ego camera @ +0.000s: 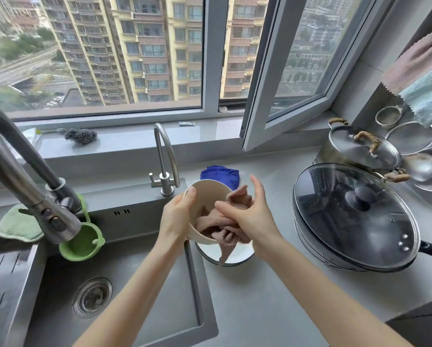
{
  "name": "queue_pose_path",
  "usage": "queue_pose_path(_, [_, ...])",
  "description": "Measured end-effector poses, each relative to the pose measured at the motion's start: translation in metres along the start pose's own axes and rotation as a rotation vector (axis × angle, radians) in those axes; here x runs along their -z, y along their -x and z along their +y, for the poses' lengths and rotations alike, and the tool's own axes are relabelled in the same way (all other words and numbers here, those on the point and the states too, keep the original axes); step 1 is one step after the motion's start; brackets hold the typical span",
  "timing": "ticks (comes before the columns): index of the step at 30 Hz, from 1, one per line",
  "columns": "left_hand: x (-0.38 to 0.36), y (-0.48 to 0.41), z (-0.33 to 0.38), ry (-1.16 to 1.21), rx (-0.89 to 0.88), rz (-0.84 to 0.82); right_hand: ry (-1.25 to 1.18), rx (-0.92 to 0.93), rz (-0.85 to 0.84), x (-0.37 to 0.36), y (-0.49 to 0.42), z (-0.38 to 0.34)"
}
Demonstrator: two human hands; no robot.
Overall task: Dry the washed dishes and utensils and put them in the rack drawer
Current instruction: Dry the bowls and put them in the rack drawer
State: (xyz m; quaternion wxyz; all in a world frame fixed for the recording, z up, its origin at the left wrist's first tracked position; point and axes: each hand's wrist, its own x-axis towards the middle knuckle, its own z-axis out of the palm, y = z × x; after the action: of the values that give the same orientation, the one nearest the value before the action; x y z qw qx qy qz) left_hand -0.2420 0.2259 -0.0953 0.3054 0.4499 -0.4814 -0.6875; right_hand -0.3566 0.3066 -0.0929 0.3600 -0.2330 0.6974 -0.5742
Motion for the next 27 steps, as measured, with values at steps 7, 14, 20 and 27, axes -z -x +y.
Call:
queue_pose_path(7, [0.011,0.000,0.005,-0.028,0.106,-0.160,1.211,1.002,-0.326,0.025,0.004,0.012])
queue_pose_path(14, [-0.001,-0.001,0.006,-0.085,0.064,-0.048,1.028,0.711,-0.590,0.006,0.025,0.005])
queue_pose_path(20, [-0.006,0.000,0.000,-0.008,0.176,-0.051,0.512,0.348,-0.465,-0.008,0.040,-0.002])
queue_pose_path(27, [-0.001,0.007,0.005,0.059,0.460,-0.240,1.111,0.994,-0.504,0.044,0.015,-0.016])
